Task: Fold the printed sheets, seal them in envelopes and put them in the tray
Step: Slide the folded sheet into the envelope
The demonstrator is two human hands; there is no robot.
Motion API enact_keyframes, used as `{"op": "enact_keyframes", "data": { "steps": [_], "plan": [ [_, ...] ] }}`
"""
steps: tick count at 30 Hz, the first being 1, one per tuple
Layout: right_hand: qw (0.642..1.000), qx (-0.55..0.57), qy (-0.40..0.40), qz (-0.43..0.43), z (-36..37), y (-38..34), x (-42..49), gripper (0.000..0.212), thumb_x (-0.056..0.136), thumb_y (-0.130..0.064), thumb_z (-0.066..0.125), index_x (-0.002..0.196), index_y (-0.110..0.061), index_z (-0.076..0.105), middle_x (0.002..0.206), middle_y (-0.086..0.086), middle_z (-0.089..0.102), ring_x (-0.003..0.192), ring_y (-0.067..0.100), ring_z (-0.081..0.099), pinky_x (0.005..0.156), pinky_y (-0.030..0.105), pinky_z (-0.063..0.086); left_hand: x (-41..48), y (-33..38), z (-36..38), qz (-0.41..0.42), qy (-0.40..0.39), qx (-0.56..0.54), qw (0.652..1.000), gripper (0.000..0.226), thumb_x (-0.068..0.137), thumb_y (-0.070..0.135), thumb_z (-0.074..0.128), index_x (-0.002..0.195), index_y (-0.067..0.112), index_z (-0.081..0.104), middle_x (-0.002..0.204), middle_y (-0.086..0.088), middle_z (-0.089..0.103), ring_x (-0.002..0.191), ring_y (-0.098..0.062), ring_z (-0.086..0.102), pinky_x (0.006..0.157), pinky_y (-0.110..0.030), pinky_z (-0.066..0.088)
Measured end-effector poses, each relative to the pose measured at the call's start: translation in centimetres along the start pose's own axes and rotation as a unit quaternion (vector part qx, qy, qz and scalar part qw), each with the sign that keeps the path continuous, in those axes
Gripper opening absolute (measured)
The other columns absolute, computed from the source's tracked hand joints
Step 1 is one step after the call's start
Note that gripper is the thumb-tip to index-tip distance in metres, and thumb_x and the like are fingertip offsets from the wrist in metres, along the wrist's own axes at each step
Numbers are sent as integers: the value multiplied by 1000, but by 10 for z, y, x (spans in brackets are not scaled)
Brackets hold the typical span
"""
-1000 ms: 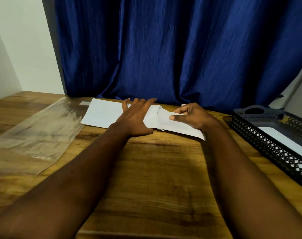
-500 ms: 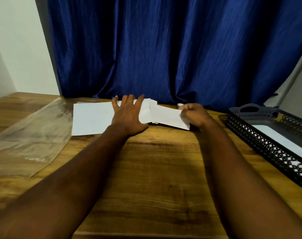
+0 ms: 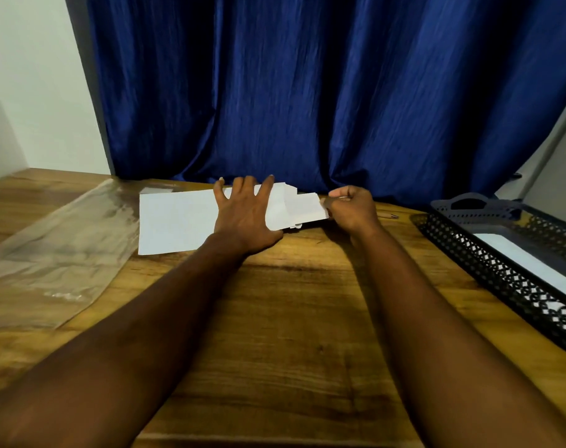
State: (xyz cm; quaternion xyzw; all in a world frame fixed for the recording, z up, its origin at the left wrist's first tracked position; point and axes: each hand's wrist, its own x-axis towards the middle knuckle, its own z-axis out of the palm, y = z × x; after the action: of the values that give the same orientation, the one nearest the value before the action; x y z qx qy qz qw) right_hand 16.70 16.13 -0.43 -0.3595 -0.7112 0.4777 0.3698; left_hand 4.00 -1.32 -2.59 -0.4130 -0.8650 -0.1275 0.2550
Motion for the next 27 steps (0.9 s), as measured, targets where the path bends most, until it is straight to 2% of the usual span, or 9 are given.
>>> {"op": "enact_keyframes", "data": {
  "steps": [4,8,11,13,15,18,21,24,27],
  "plan": [
    [999,-15,-18,-47,12,-3,-17,16,87,-15,83,88,-22,68,91,3,77,88,20,75,84,40,64,1,5,1,-4,-6,-1,1000,117,71,77,72,163,30,16,156,-8,38,147,-30,32,124,-66,8],
    [994,-10,-83,-65,22,-15,-32,22,90,-8,76,109,-17,69,95,-1,74,84,16,73,75,35,63,-1,10,1,1,-4,-10,1000,116,72,76,71,163,30,16,155,-8,38,147,-30,32,123,-65,7],
    [989,-9,-144,-31,23,-22,-39,29,94,-4,68,121,-14,63,84,4,70,60,12,62,55,29,54,-1,9,-1,-7,-17,-11,1000,116,74,77,71,164,30,14,158,-8,36,149,-30,29,124,-64,7],
    [982,-1,-187,-1,23,-20,-42,26,99,-5,62,123,-14,59,78,8,66,51,11,56,52,28,49,-1,8,-1,-10,-21,-13,1000,116,74,77,71,164,31,14,159,-8,35,150,-31,29,123,-64,7],
    [978,10,-209,16,23,-18,-44,25,102,-5,59,124,-16,58,80,8,64,52,12,54,54,31,48,-1,8,0,-7,-24,-17,1000,116,74,75,72,163,31,14,159,-8,36,150,-31,29,123,-65,7],
    [989,51,-139,19,20,-14,-37,29,90,-3,68,116,-14,64,81,9,70,58,15,58,55,31,48,-1,10,-1,-1,-29,-24,999,117,73,75,73,164,31,14,158,-8,36,149,-30,29,122,-65,6],
    [997,56,-26,54,18,-1,-21,27,79,-22,73,106,-25,66,96,5,76,84,22,72,80,43,64,-1,11,-2,7,-40,-29,999,118,73,75,72,164,31,12,159,-8,35,149,-30,29,122,-65,7],
    [995,33,-67,73,17,8,-19,46,74,-36,84,111,-33,56,108,4,74,95,23,75,87,49,65,-2,12,-2,12,-50,-22,998,117,76,76,69,165,31,8,158,-7,34,149,-30,29,122,-65,9],
    [994,-2,-110,28,21,8,-22,51,83,-18,86,121,-23,54,104,10,76,91,26,77,78,43,65,-3,13,2,34,-68,-38,996,118,78,85,58,167,32,2,161,-7,29,150,-29,26,121,-65,13]
  ]
}}
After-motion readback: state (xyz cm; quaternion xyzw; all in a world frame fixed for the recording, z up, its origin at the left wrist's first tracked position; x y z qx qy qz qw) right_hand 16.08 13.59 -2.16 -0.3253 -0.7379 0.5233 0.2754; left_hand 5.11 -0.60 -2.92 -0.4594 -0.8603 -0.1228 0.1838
